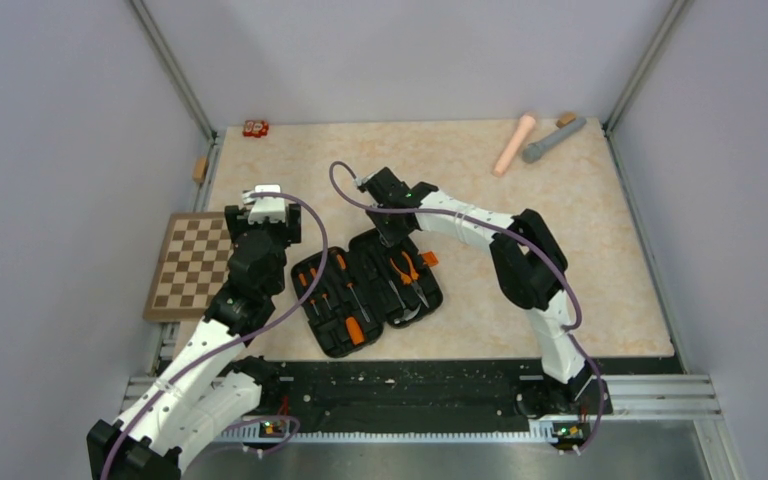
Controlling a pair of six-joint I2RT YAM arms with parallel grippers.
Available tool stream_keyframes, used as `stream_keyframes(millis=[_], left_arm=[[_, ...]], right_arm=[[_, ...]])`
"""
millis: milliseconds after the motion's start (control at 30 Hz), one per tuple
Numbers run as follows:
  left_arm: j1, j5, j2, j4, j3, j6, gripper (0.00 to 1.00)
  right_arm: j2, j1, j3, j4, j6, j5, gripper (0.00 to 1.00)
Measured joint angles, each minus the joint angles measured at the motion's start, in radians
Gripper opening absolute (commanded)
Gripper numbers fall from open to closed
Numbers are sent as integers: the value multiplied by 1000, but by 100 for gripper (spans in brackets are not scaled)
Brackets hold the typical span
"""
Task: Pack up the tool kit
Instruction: Place the tool in the toolbox, then close the toolbox at the center of the board.
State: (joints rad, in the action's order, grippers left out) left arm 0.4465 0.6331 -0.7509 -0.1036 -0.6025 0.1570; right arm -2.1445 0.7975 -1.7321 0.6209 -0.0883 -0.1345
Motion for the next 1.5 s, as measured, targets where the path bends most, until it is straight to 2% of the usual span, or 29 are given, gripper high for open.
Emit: stream_keyframes(millis=[933, 1067, 1233, 1367, 1500], left_arm=[[0, -24, -32, 14, -1, -25, 83], [0, -42, -78, 131, -53, -130, 84], [0, -84, -82, 307, -129, -319, 84], [0, -138, -35, 450, -128, -491, 82], [0, -201, 26, 544, -76, -644, 82]], right_arm=[[-47, -9, -53, 3, 13, 20, 31], [-37, -13, -35, -16, 7, 32, 32], [-26, -14, -32, -16, 8, 40, 41], [15, -19, -11, -3, 8, 80, 50], [133, -32, 54, -11, 6, 102, 55]])
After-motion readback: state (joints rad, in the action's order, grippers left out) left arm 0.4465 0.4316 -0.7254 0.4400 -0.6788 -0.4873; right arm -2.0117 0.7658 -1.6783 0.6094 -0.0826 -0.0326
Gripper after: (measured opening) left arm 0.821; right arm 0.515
